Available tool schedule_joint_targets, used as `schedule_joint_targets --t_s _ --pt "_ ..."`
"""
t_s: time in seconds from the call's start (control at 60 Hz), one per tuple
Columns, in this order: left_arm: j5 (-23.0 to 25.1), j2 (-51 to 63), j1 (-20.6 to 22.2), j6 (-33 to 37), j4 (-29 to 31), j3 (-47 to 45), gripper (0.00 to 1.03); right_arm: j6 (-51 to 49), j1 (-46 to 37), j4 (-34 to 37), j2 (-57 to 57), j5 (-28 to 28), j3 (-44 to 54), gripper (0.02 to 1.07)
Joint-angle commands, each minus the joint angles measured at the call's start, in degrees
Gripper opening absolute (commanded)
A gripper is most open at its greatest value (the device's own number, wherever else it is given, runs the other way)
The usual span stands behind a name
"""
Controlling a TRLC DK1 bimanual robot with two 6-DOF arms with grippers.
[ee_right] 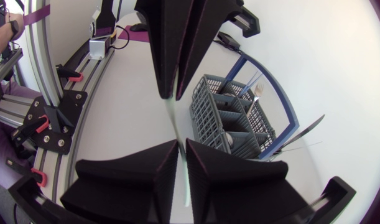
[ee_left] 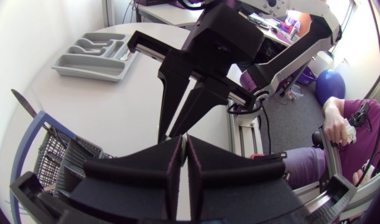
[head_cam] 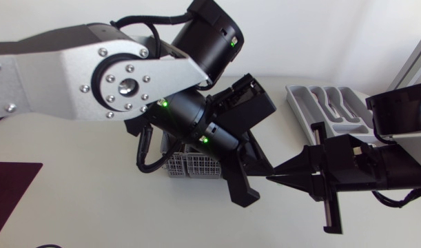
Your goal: Sort the cutlery from the basket into the organizer compartments.
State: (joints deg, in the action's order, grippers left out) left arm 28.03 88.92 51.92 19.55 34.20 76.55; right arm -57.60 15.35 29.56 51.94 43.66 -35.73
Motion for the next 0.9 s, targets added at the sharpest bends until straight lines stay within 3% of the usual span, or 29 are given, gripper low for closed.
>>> schedule_joint_targets --t_s 0.0,0.15,0.317,0.467,0.6,0.883 --pt "0.4 1.3 0.1 0.0 0.7 1.1 0.03 1.2 0.6 -0.6 -0.4 -0.4 2.0 0.08" --pt "0.4 1.6 -0.2 -0.6 1.1 2.0 0.23 0.8 0.9 -0.5 -0.3 -1.2 2.6 0.08" --pt "0.3 1.7 -0.8 -0.8 1.2 3.5 0.69 0.1 0.9 0.1 -0.2 -1.5 3.0 0.08" --pt "-2.2 1.0 -2.0 -1.2 0.0 5.1 0.9 -1.7 -0.6 0.7 -0.3 -1.9 3.9 0.08" --pt "-6.0 -0.1 -3.2 -1.4 -2.3 5.2 0.94 -6.7 -6.4 1.6 1.1 -1.6 4.6 0.08" --pt "-10.7 -1.6 -6.0 -0.7 -3.7 2.5 0.94 -23.9 -28.7 1.9 12.2 2.8 2.2 0.08"
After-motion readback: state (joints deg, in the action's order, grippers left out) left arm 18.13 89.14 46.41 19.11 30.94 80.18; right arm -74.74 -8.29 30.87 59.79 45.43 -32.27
